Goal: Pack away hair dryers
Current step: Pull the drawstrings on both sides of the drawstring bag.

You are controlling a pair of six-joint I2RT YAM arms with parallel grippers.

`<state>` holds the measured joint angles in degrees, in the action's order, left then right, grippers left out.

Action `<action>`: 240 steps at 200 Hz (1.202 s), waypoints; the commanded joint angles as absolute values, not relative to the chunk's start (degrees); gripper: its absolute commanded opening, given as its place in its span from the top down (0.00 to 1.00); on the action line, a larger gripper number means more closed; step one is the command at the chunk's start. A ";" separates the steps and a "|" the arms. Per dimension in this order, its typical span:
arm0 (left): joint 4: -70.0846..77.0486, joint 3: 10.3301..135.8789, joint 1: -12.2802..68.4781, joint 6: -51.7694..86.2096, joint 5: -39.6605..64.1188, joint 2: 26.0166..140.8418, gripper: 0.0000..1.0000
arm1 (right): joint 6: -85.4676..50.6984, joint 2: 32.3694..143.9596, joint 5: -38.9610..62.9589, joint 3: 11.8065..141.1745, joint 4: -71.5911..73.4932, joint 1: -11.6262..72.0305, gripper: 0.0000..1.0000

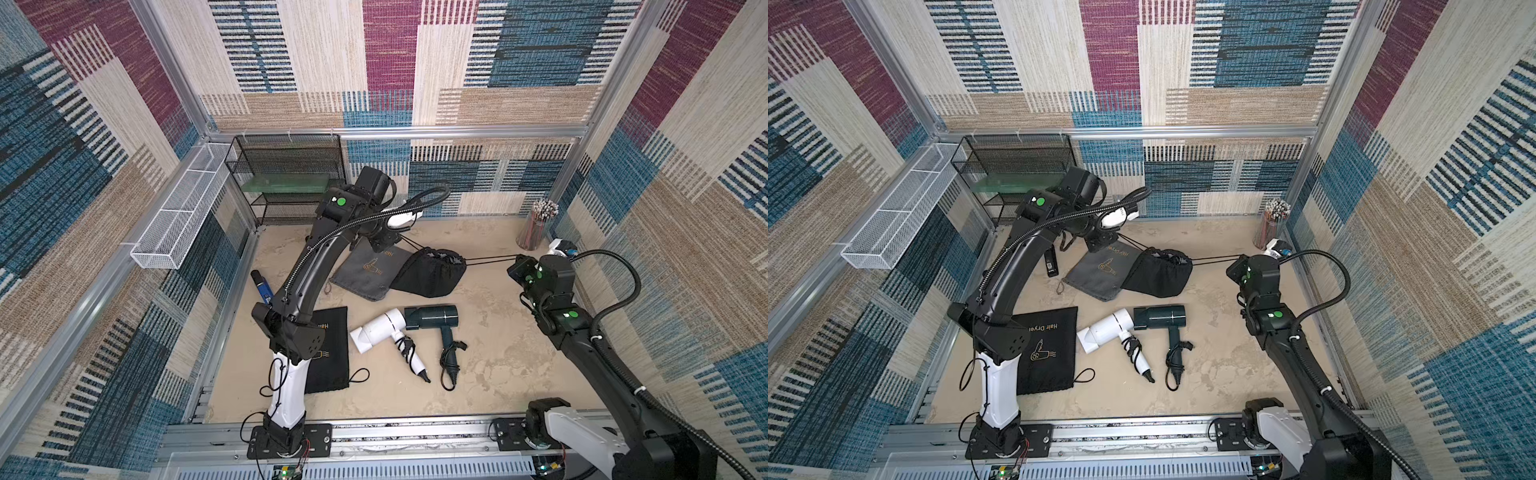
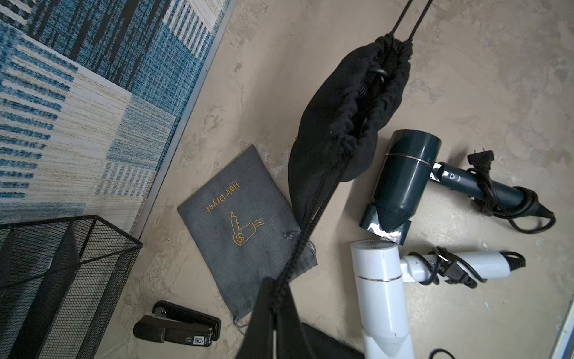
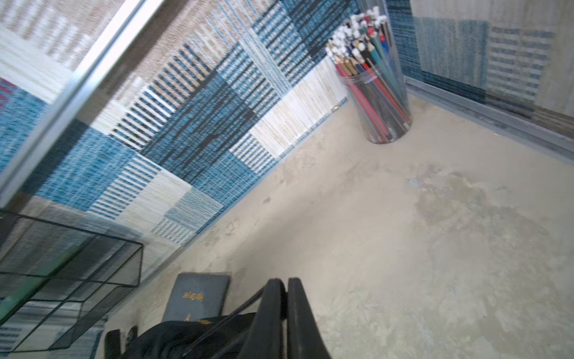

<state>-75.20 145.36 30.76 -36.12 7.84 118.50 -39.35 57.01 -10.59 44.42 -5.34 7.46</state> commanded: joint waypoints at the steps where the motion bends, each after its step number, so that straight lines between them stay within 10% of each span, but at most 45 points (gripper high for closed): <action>1: -75.36 147.49 30.59 -33.38 8.39 120.15 1.00 | -36.98 56.24 -7.77 46.12 -2.07 10.00 1.00; 103: -75.30 156.10 30.04 -34.15 4.85 123.52 1.00 | -17.45 66.68 -12.17 69.65 -4.43 21.71 1.00; 240: -75.41 135.88 22.99 -37.03 7.78 110.27 1.00 | -10.87 72.04 -21.75 80.39 -6.37 10.36 1.00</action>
<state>-75.20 137.40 24.82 -36.84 6.81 111.31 -12.12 73.01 -17.19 79.64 -8.67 11.53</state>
